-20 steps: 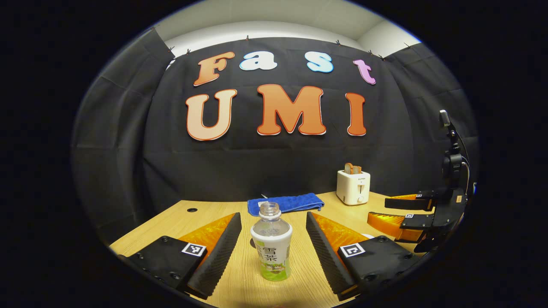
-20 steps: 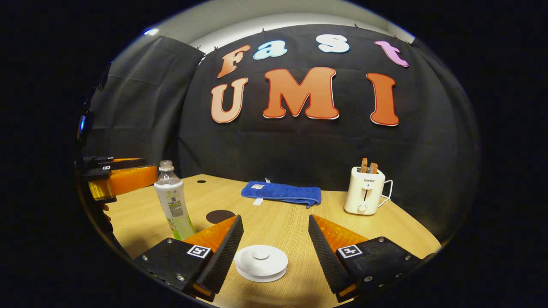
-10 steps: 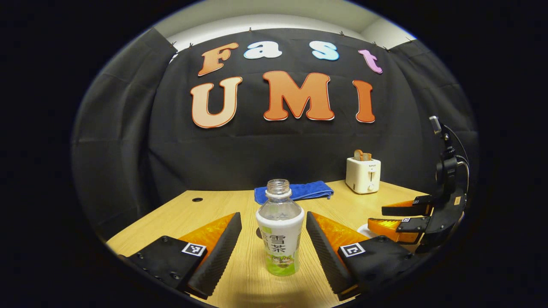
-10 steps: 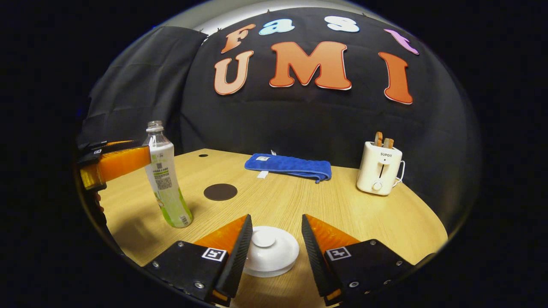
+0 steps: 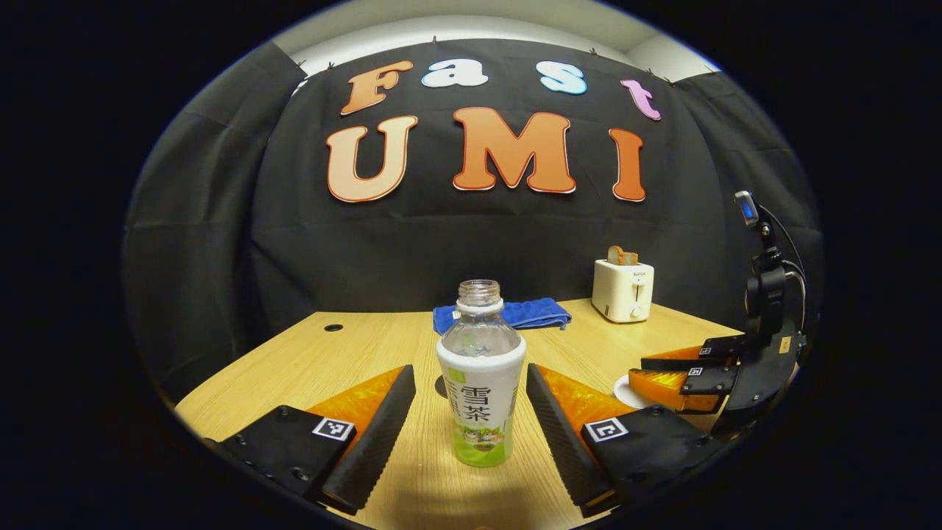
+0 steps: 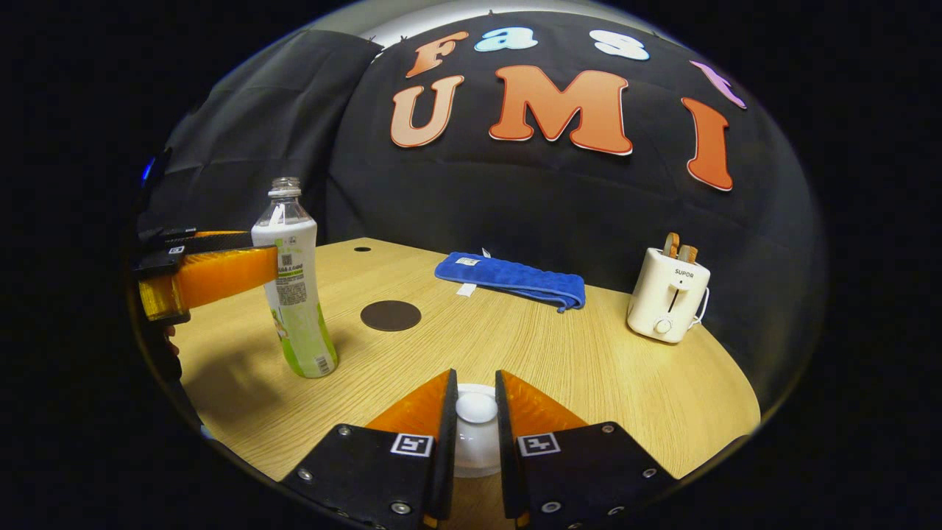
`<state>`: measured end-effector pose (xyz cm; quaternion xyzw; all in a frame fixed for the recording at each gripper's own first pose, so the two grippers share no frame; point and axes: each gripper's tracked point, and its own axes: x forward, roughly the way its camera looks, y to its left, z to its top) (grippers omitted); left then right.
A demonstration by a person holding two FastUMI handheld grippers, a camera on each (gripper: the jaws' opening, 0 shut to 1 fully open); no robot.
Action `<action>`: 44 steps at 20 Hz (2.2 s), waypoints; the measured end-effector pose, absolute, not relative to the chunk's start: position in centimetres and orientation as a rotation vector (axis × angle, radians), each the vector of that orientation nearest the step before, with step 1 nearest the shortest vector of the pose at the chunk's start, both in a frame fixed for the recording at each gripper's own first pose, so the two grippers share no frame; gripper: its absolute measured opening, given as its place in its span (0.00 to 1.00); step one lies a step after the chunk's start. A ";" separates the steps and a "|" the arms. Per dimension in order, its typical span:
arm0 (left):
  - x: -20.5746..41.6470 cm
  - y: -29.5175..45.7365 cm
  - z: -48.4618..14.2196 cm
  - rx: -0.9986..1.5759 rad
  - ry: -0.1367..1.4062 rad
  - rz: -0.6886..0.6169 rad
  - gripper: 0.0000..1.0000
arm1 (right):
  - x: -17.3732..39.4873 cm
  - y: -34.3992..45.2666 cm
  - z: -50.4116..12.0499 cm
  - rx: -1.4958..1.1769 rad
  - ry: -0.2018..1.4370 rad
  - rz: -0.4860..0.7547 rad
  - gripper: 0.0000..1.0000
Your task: Open the teacup lid with one hand, grasp the water bottle and pour water into the teacup with the other hand; after pouring, place the water bottle on the coaster and then close the teacup lid.
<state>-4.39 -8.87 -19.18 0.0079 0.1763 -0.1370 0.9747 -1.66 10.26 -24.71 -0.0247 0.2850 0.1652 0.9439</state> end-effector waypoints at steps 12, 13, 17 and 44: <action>-3.1 -9.5 -23.8 0.026 0.460 -0.219 0.92 | -0.8 8.1 -21.6 0.057 0.523 0.263 0.19; -2.6 -9.6 -24.3 0.039 0.456 -0.201 0.80 | -0.8 7.7 -21.4 0.069 0.520 0.256 0.18; -1.7 -9.6 -24.4 0.017 0.440 -0.182 0.67 | -0.7 5.5 -21.0 0.085 0.514 0.210 0.18; -0.7 -17.9 -23.9 1.363 0.104 -0.617 0.63 | -2.3 -1.8 -19.9 0.094 0.462 0.088 0.18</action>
